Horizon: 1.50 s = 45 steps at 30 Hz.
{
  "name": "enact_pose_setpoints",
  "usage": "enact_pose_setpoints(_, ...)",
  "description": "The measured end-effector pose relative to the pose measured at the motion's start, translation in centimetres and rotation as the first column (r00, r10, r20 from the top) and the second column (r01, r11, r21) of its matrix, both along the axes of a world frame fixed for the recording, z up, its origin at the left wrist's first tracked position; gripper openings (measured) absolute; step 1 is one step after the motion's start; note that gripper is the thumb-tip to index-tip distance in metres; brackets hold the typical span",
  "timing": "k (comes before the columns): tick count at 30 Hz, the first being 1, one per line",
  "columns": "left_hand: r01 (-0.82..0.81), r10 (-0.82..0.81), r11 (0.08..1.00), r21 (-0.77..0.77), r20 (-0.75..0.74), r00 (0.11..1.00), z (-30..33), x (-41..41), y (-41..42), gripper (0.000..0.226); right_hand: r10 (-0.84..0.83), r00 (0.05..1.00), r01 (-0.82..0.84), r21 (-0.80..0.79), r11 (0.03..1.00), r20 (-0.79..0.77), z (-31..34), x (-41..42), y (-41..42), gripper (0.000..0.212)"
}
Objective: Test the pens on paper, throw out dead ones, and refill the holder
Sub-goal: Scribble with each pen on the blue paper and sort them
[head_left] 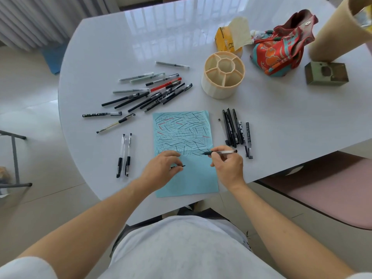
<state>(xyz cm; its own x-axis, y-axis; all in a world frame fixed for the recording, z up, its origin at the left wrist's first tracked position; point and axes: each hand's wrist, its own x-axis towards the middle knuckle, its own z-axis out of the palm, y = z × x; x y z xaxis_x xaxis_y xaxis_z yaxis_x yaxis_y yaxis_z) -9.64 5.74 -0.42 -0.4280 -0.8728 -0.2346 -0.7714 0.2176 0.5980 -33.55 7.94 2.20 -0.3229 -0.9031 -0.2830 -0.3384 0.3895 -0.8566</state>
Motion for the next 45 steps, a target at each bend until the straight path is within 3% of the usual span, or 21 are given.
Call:
enact_pose_setpoints(3, -0.044, 0.043, 0.999, -0.011, -0.057, 0.997, 0.7, -0.3, -0.1, 0.011, -0.029, 0.964, 0.022, 0.027, 0.999, 0.263, 0.8, 0.7, 0.4, 0.009)
enact_pose_setpoints(6, -0.068, 0.070, 0.997, 0.031, -0.060, 0.996, 1.5, -0.8, -0.3, 0.010, -0.001, 0.920, -0.020, 0.050, 0.999, 0.391, 1.5, 1.2, 0.9, 0.014)
enact_pose_setpoints(15, -0.096, 0.116, 0.985, 0.147, -0.133, 0.984, 2.6, -1.4, -0.3, 0.007, -0.023, 0.893, -0.020, 0.089, 0.996, 0.449, 1.8, 2.4, 0.8, 0.011)
enact_pose_setpoints(26, -0.077, 0.083, 0.995, 0.066, -0.088, 0.993, 4.1, -2.5, -0.9, 0.006, -0.091, 0.842, 0.026, 0.130, 0.991, 0.532, 1.4, 3.8, 0.8, 0.010)
enact_pose_setpoints(34, -0.107, 0.107, 0.994, 0.013, -0.087, 0.990, 4.3, -2.0, -0.8, 0.008, -0.046, 0.894, -0.024, 0.149, 0.988, 0.446, 1.7, 4.4, -0.2, 0.011)
enact_pose_setpoints(37, -0.106, 0.119, 0.991, 0.087, -0.151, 0.981, 4.2, -1.9, -0.6, 0.008, 0.045, 0.907, -0.129, 0.175, 0.976, 0.418, 2.1, 4.0, -1.4, 0.013)
enact_pose_setpoints(39, -0.104, 0.132, 0.984, 0.144, -0.195, 0.972, 4.2, -2.3, -0.8, 0.020, 0.087, 0.920, -0.174, 0.200, 0.964, 0.381, 2.4, 2.8, -3.6, 0.011)
enact_pose_setpoints(41, -0.100, 0.123, 0.985, 0.140, -0.167, 0.978, 4.0, -2.4, -1.3, 0.044, 0.099, 0.966, -0.155, 0.230, 0.961, 0.240, 2.4, 0.8, -6.5, 0.007)
enact_pose_setpoints(43, -0.103, 0.115, 0.989, 0.109, -0.114, 0.987, 3.6, -1.8, -1.5, 0.052, 0.226, 0.970, -0.192, 0.290, 0.938, -0.088, 2.1, -1.4, -9.2, 0.005)
enact_pose_setpoints(45, -0.111, 0.114, 0.991, 0.077, -0.047, 0.992, 3.1, -0.5, -1.2, 0.048, 0.435, 0.817, -0.274, 0.409, 0.870, -0.379, 1.1, -3.0, -10.9, 0.010)
